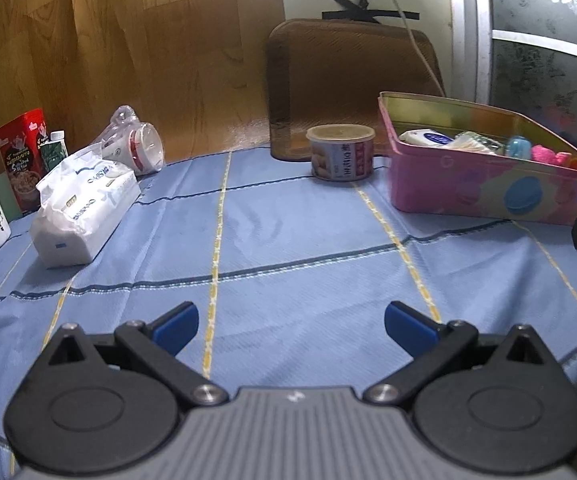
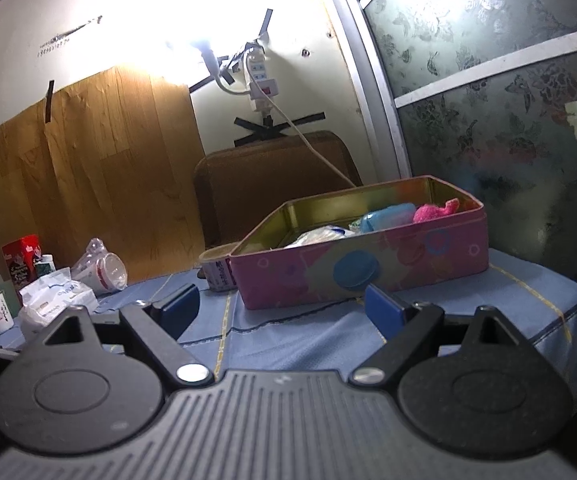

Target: Organize soft objects

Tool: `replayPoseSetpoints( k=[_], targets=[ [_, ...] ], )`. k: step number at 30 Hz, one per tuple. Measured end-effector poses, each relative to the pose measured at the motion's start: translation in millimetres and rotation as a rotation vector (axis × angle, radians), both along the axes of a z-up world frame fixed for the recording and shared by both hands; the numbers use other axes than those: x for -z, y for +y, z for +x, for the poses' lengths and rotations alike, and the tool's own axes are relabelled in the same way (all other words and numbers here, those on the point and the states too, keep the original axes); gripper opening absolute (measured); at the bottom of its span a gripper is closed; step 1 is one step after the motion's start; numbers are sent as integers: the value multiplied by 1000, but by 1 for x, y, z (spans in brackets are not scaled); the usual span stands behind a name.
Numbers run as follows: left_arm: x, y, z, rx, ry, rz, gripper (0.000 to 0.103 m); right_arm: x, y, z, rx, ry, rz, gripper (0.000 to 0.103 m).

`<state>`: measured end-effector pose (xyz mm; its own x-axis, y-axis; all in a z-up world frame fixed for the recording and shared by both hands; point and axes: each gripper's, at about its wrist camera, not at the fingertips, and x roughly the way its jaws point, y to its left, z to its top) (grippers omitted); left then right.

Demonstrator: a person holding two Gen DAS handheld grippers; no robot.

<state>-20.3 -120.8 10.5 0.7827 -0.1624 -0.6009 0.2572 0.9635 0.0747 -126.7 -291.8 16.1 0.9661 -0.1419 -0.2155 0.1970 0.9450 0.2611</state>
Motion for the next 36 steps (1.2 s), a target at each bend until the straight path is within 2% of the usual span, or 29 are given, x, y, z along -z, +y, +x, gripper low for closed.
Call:
replayPoseSetpoints(
  k=[14, 22, 36],
  targets=[
    [-2, -9, 40, -8, -28, 31, 103, 8, -16, 36, 36, 52, 27, 91],
    [1, -23, 52, 28, -17, 45, 103, 10, -22, 45, 57, 58, 35, 92],
    [3, -27, 63, 19, -3, 42, 103, 12, -28, 55, 54, 75, 42, 91]
  ],
)
